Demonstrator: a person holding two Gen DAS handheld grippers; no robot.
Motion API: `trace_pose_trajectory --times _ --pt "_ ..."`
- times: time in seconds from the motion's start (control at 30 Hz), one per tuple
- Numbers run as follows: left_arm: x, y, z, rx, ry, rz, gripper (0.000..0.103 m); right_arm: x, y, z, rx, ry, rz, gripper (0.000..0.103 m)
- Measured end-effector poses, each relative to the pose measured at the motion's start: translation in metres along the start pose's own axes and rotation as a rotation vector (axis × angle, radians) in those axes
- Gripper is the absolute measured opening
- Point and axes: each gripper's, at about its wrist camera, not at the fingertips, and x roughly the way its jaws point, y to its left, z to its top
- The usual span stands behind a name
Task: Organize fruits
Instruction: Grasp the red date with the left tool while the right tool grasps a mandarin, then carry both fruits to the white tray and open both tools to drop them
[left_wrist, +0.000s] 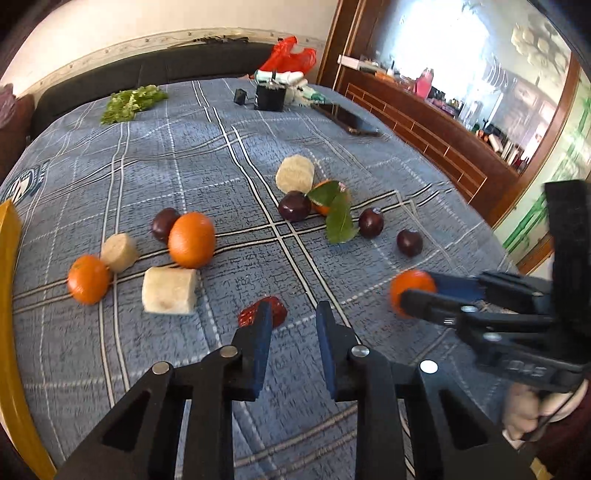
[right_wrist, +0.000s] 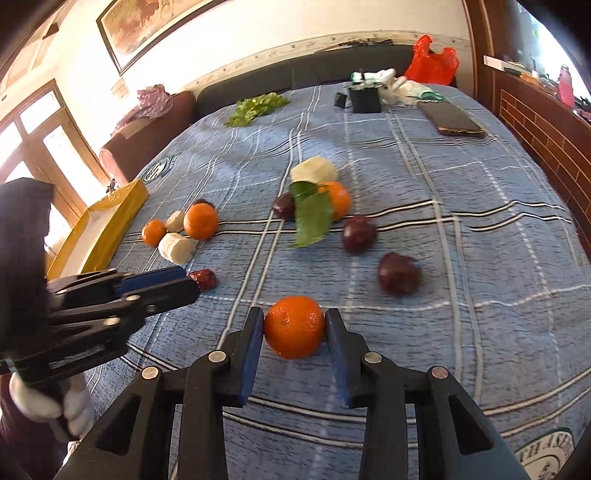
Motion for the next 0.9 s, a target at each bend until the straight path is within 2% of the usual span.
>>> trace_pose_trajectory --times 0.33,0.43,0.53,0.63,0.8,0.9 --pt "0.005 -0.002 0.008 0.054 0.005 0.138 0.024 -0.004 0.007 0.002 -0.011 -0.017 -0.001 0.037" --pt "0.010 -0.006 0.008 0.094 0.012 0.176 0.028 -0.006 0.011 0.001 -0.017 -0.021 -0.006 0.037" --pt "0.022 -0.001 0.007 0.079 0.058 0.160 0.029 -0.010 0.016 0.000 -0.021 -0.024 -0.012 0.037" --pt "0.023 0.004 0.007 0.050 0.047 0.167 0.019 -0.014 0.019 0.000 -0.016 -0.028 -0.014 0.037" --pt "0.001 0.007 0.004 -0.006 -0.020 0.131 0.019 -0.024 0.028 0.003 -0.036 -0.048 -0.017 0.038" --pt "-0.034 0.014 0.001 -0.058 -0.084 0.129 0.019 -0.028 0.039 0.008 -0.066 -0.057 -0.006 0.038"
